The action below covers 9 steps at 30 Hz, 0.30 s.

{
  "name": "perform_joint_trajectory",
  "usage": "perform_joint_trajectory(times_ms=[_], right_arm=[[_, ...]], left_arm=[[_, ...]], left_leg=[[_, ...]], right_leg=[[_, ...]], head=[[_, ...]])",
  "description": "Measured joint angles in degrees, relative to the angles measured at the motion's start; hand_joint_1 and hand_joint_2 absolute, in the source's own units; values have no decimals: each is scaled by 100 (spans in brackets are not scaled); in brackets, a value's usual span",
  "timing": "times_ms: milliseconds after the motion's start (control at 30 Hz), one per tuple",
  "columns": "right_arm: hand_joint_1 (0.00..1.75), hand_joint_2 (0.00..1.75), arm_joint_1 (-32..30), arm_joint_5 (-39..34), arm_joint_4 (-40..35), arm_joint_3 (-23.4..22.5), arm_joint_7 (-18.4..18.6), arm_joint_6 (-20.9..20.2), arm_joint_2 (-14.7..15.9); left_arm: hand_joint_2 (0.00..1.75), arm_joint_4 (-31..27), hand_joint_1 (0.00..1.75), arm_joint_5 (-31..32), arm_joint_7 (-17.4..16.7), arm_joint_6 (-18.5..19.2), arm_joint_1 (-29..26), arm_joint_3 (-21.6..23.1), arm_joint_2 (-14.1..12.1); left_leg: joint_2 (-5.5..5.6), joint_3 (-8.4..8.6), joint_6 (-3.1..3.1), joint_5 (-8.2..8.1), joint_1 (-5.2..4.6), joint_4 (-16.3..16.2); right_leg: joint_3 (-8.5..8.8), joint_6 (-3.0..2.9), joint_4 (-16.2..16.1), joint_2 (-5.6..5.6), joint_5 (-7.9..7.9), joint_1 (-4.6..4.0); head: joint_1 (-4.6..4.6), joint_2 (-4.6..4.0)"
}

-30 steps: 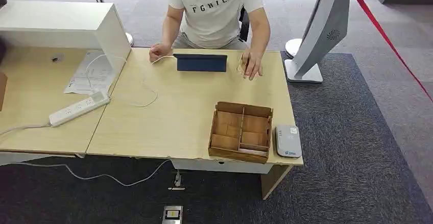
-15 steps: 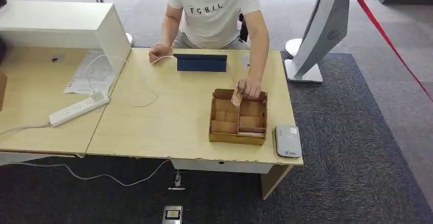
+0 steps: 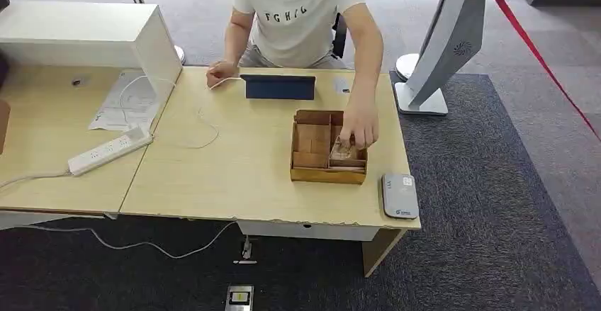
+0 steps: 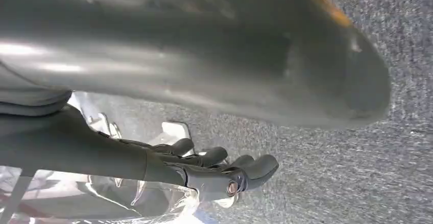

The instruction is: Pass the card to the sensor for recognition and then transmit it.

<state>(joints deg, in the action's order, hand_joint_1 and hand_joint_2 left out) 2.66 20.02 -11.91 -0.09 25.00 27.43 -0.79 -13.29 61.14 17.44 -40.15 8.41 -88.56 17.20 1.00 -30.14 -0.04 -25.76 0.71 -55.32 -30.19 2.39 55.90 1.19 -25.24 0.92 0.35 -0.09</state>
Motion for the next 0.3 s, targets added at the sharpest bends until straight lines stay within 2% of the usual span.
perform_joint_trajectory(times_ms=[300], right_arm=[[0, 0, 0, -37, 0, 46, -124, -20, 17]], left_arm=[[0, 2, 0, -94, 68, 2, 1, 0, -7]], left_leg=[[0, -1, 0, 0, 0, 0]], right_leg=[[0, 0, 0, 0, 0, 0]], head=[[0, 0]])
